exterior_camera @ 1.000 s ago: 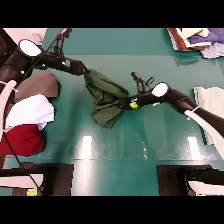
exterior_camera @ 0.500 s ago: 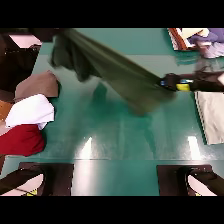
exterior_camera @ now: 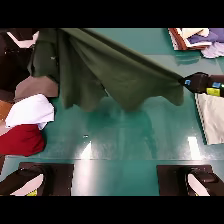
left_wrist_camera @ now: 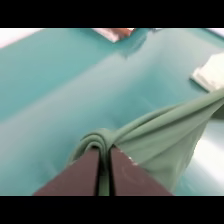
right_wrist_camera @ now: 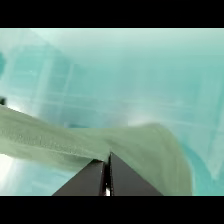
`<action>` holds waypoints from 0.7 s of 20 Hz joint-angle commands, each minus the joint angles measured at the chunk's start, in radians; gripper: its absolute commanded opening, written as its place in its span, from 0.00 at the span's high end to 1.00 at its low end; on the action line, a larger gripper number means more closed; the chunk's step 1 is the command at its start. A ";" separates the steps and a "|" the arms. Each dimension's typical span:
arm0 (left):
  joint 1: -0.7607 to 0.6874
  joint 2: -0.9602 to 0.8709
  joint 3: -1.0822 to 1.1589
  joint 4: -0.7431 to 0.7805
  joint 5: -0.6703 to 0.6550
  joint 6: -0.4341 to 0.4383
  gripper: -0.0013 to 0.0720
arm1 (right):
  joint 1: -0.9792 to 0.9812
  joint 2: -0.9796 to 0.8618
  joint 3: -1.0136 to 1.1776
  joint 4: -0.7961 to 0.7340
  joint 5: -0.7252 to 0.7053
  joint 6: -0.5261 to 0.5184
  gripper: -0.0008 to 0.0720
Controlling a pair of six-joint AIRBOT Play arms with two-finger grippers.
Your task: Fold the shirts.
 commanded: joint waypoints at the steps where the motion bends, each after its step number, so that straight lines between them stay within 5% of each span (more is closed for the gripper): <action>1: -0.001 0.003 -0.040 -0.024 -0.119 -0.029 0.95 | -0.004 0.040 0.001 -0.006 0.020 -0.010 0.97; 9: -0.001 0.003 -0.526 -0.024 -0.173 -0.048 0.94 | 0.172 -0.146 -0.082 -0.013 0.130 -0.010 0.97; 14: -0.001 0.003 -0.765 -0.014 -0.336 -0.045 0.94 | 0.364 -0.125 -0.243 -0.161 0.179 0.109 0.97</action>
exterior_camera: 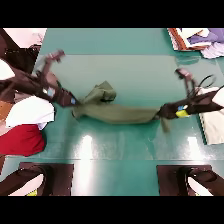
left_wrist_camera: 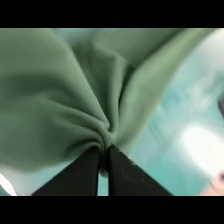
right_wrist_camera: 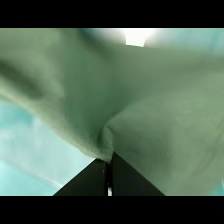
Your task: Fold the shirts.
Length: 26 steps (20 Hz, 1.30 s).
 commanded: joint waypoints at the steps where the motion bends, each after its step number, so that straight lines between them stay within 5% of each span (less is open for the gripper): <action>1: -0.001 0.000 -0.148 0.008 -0.116 0.003 0.93 | 0.115 0.023 -0.101 -0.063 0.028 0.075 0.96; 3: -0.001 0.000 -0.166 0.011 -0.112 -0.002 0.28 | 0.131 0.053 -0.122 -0.062 0.044 0.090 0.95; 4: -0.001 0.001 -0.166 0.010 -0.097 -0.002 0.28 | 0.131 0.066 -0.122 -0.062 0.053 0.090 0.79; 5: -0.001 0.001 -0.166 0.008 -0.072 -0.002 0.28 | 0.127 0.082 -0.121 -0.062 0.054 0.090 0.47; 6: -0.001 0.001 -0.159 0.008 -0.049 -0.002 0.28 | 0.121 0.098 -0.120 -0.062 0.055 0.090 0.30; 11: -0.001 0.001 -0.003 0.046 -0.014 0.000 0.27 | 0.005 0.214 -0.120 -0.061 0.101 0.097 0.29; 17: 0.021 -0.067 0.107 0.177 0.392 -0.039 0.27 | -0.171 0.260 -0.120 -0.011 0.093 0.095 0.29; 20: 0.113 -0.267 0.140 0.076 0.356 -0.026 0.27 | -0.206 0.217 -0.119 0.016 0.098 0.095 0.29; 23: 0.190 -0.474 0.163 -0.121 0.286 0.084 0.28 | -0.206 0.142 -0.119 0.048 0.086 0.094 0.37; 26: 0.192 -0.604 0.163 -0.137 0.235 0.139 0.28 | -0.206 0.071 -0.119 0.087 0.069 0.085 0.39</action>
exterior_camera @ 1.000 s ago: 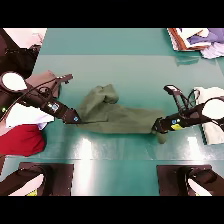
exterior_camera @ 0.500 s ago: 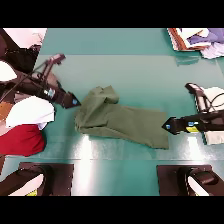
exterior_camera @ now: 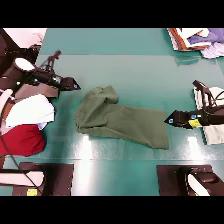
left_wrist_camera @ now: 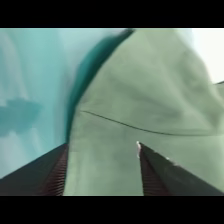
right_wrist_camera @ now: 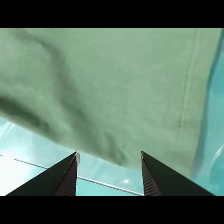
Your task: Fold the shirts.
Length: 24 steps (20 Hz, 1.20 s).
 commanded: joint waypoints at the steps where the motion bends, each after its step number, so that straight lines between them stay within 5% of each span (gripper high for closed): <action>1: 0.018 -0.156 0.010 -0.073 -0.051 0.089 0.28 | -0.007 -0.075 0.000 0.054 -0.023 -0.018 0.39; 10: -0.089 -0.175 0.010 -0.014 0.050 0.113 0.28 | -0.005 -0.071 -0.001 0.051 -0.049 -0.018 0.39; 13: -0.088 -0.172 0.013 -0.006 0.059 0.105 0.94 | -0.007 -0.018 -0.001 0.050 -0.074 -0.018 0.39; 19: -0.044 -0.121 0.249 0.035 -0.098 0.050 0.95 | -0.115 0.033 -0.001 0.016 -0.059 -0.019 0.39; 24: 0.006 0.003 0.369 0.034 -0.142 0.054 0.94 | -0.241 -0.134 -0.001 0.018 -0.047 -0.136 0.36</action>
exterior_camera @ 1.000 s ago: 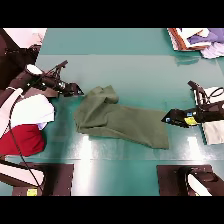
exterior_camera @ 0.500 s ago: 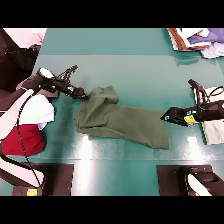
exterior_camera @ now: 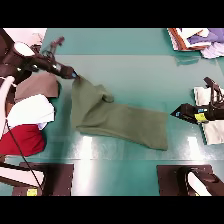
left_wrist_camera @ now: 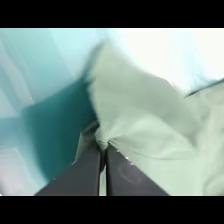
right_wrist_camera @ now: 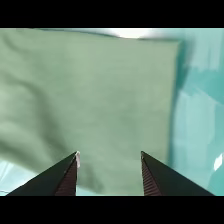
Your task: Fold the shirts.
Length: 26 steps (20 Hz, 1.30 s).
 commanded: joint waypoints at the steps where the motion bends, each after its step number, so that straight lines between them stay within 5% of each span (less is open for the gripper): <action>1: 0.023 0.077 0.059 0.006 -0.036 -0.002 0.94 | -0.065 -0.130 -0.001 -0.001 -0.009 -0.094 0.35; 12: 0.023 0.081 0.058 0.009 -0.085 -0.005 0.94 | -0.061 -0.552 0.000 0.163 -0.222 -0.249 0.37; 13: 0.023 0.081 0.058 0.009 -0.085 -0.006 0.94 | -0.061 -0.560 0.000 0.164 -0.226 -0.261 0.44; 15: 0.023 0.084 0.059 0.009 -0.084 -0.042 0.94 | -0.061 -0.541 0.000 0.163 -0.226 -0.299 0.94; 19: 0.062 0.148 0.101 0.005 -0.039 -0.092 0.95 | -0.062 -0.388 0.078 0.153 -0.226 -0.302 0.96; 26: 0.119 0.451 0.279 0.008 0.109 -0.107 0.95 | -0.062 -0.123 0.584 0.149 -0.225 -0.300 0.97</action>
